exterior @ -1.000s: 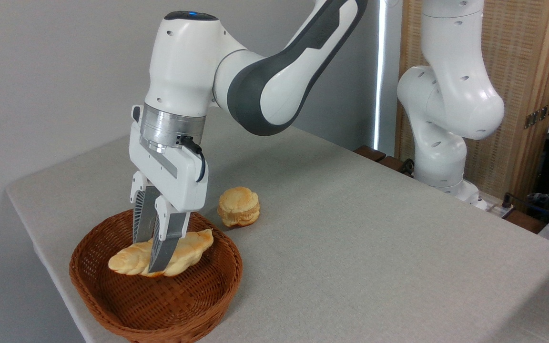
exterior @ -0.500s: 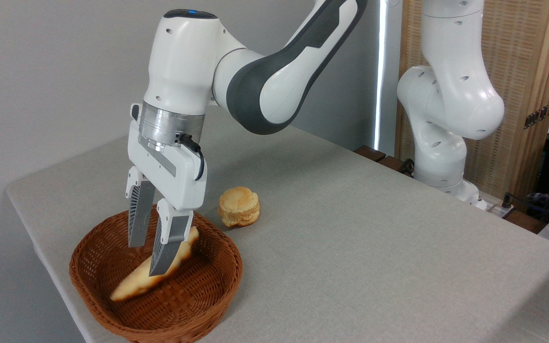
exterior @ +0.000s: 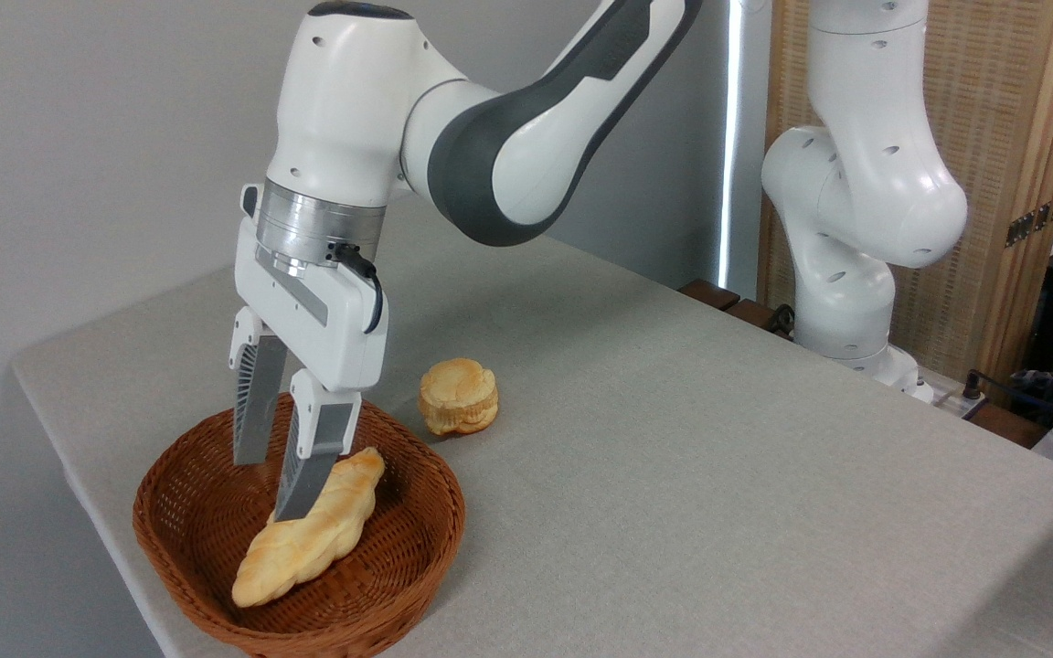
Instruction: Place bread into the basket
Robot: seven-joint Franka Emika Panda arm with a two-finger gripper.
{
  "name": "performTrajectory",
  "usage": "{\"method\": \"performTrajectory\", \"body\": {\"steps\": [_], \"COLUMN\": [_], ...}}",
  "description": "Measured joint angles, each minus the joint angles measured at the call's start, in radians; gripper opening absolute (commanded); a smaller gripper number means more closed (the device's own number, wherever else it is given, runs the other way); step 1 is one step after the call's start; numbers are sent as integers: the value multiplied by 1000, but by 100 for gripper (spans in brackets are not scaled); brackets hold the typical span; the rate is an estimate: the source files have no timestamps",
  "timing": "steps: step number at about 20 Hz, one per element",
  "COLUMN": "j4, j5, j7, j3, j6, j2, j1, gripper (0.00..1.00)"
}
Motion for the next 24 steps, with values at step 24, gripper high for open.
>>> {"method": "performTrajectory", "body": {"steps": [24], "j4": [166], "j5": [-58], "j7": [-119], "j3": [1], "j6": [-539], "j2": [-56], "j1": [-3], "gripper": [100]}}
